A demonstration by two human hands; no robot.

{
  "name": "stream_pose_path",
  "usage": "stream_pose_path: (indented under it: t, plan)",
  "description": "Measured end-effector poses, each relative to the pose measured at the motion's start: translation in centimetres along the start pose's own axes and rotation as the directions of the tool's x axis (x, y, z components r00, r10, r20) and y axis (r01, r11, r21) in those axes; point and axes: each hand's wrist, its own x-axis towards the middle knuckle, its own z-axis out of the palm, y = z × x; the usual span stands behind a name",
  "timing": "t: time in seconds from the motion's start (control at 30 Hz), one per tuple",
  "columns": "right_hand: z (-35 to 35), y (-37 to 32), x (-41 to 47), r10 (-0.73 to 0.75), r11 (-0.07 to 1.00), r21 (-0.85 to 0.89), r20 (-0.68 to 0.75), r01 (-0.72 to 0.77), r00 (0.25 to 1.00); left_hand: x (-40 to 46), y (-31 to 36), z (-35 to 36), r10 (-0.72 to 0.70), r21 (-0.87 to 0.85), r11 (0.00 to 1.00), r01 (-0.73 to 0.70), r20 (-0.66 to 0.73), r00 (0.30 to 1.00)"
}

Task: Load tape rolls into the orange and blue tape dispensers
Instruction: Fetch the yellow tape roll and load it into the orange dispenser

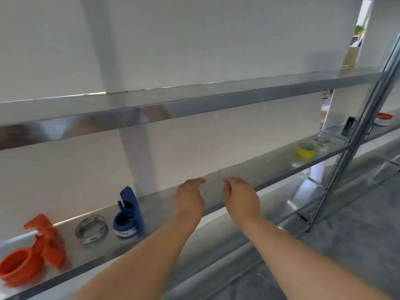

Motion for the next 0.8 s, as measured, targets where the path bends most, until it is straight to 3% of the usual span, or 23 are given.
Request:
stream_pose_path:
  t: [0.37, 0.8]
  plan:
    - [-9.8, 20.1, 4.4, 0.208, 0.978, 0.011, -0.105, -0.208, 0.973, 0.8, 16.0, 16.3, 0.158, -0.07, 0.986, -0.15, 0.118, 0.98]
    - [-10.6, 38.8, 21.2, 0.36, 0.931, -0.025, -0.117, -0.365, 0.925, 17.6, 27.1, 34.2, 0.25, -0.022, 0.968, -0.251, 0.219, 0.943]
